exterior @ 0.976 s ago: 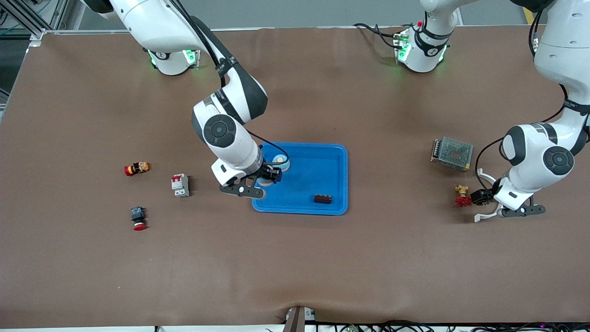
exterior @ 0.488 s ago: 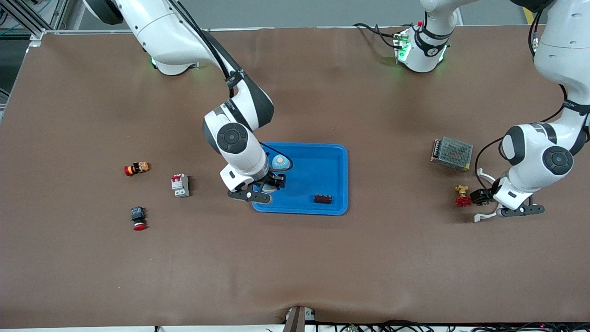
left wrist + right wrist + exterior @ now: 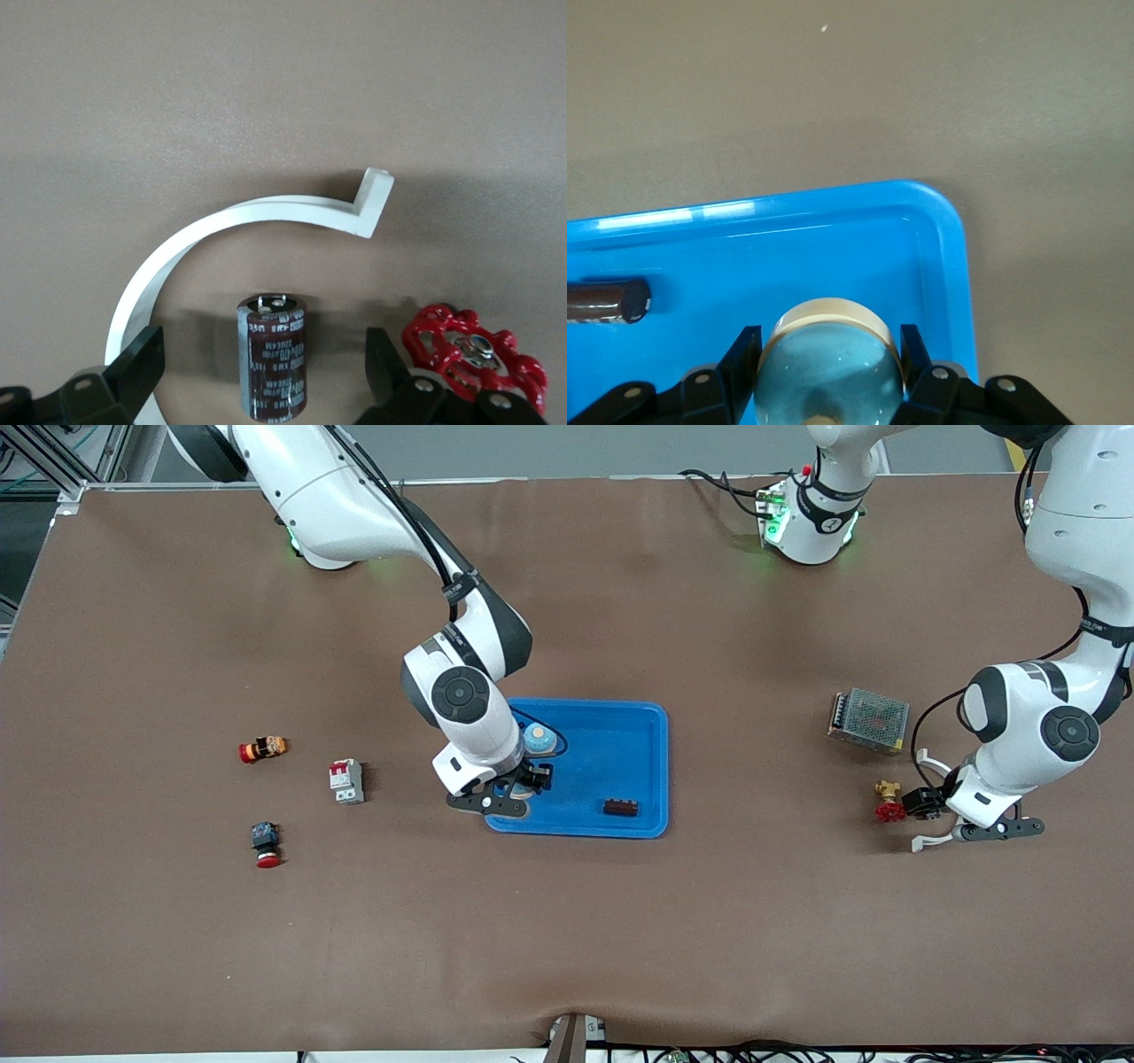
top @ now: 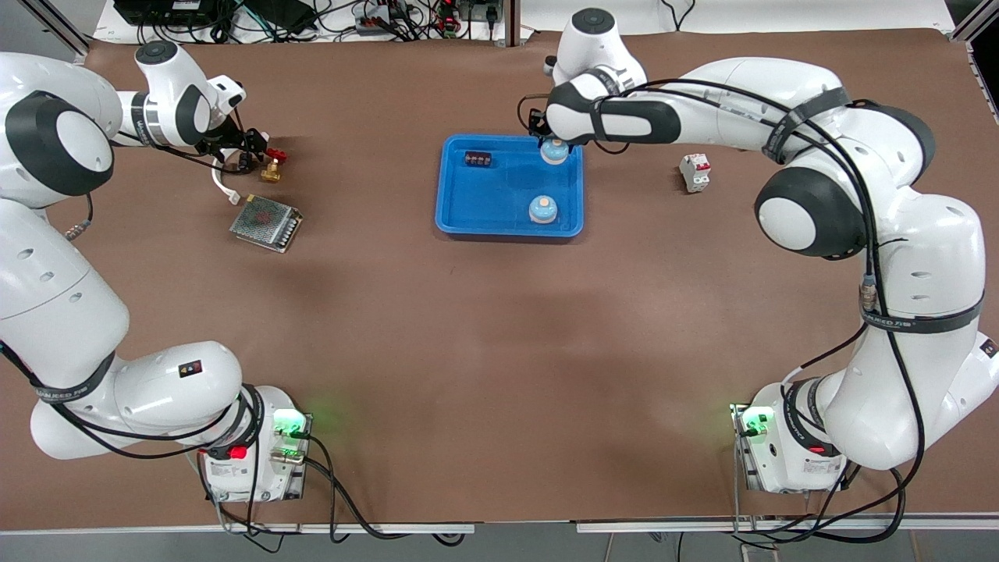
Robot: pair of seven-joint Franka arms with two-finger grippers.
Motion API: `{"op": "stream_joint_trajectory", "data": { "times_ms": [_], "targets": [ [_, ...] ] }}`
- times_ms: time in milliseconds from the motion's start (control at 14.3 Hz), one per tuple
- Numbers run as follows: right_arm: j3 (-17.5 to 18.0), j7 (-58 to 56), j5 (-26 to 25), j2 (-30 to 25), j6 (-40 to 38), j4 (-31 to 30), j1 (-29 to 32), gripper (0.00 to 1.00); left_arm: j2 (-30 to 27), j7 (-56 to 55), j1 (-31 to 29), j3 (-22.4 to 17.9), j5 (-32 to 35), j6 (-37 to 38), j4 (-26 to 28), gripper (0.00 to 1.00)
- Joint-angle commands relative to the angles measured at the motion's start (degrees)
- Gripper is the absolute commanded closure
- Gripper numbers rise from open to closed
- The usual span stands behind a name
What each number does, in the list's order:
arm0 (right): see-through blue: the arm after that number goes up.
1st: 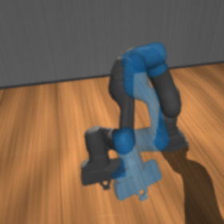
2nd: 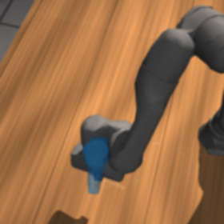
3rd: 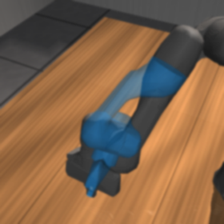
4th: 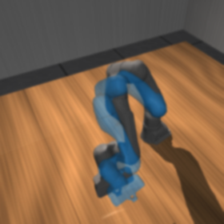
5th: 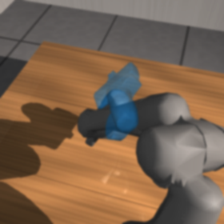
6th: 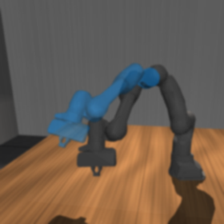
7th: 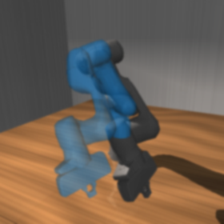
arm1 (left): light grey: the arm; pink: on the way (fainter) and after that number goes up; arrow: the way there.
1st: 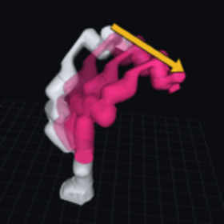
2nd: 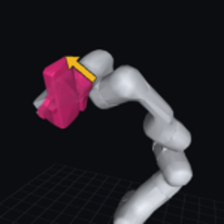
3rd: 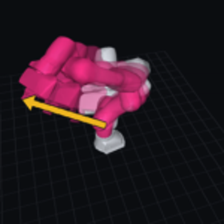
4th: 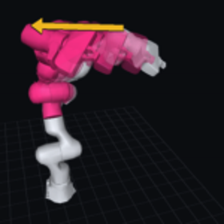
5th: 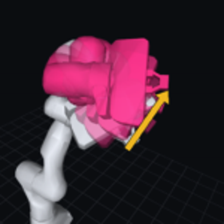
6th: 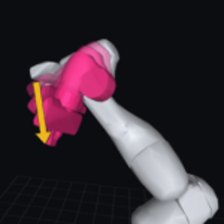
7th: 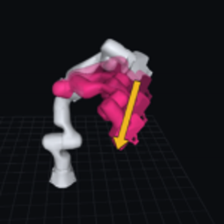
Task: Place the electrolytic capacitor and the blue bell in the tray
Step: 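Release the bell in the tray while the left gripper lowers onto the capacitor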
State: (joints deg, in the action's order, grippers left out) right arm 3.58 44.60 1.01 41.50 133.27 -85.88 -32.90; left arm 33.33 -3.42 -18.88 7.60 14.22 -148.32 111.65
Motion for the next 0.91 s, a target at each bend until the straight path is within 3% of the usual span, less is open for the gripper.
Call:
{"op": "stream_joint_trajectory", "data": {
  "times_ms": [0, 209, 418, 488, 557, 836],
  "targets": [
    [-0.6, 3.0, -1.4, 2.7, 2.2, 1.8, -1.5, 0.32, -0.8, -0.7, -0.3, 0.3, 0.9, -1.0, 1.2, 0.02],
    [-0.6, 3.2, -2.4, 3.8, 2.5, 1.8, -1.8, 0.32, -0.8, -1.4, -0.3, 0.3, 0.8, -1.1, 1.3, 0.42],
    [-0.7, 3.2, -2.8, 4.6, 3.2, 1.7, -1.8, 0.32, -0.8, -1.4, -0.2, 0.3, 0.9, -1.0, 1.3, 0.48],
    [-0.6, 3.2, -3.5, 4.9, 3.2, 1.7, -1.8, 0.32, -0.8, -1.4, -0.2, 0.3, 0.9, -1.0, 1.4, 0.67],
    [-0.6, 3.2, -4.0, 5.1, 3.2, 1.7, -1.8, 0.32, -0.8, -1.4, -0.2, 0.3, 0.8, -1.1, 1.6, 0.98],
    [-0.6, 3.2, -4.1, 6.2, 4.7, 1.7, -1.8, 0.32, -0.8, -1.4, -0.2, 0.3, 0.8, -1.1, 1.6, 1.0]
  ]
}}
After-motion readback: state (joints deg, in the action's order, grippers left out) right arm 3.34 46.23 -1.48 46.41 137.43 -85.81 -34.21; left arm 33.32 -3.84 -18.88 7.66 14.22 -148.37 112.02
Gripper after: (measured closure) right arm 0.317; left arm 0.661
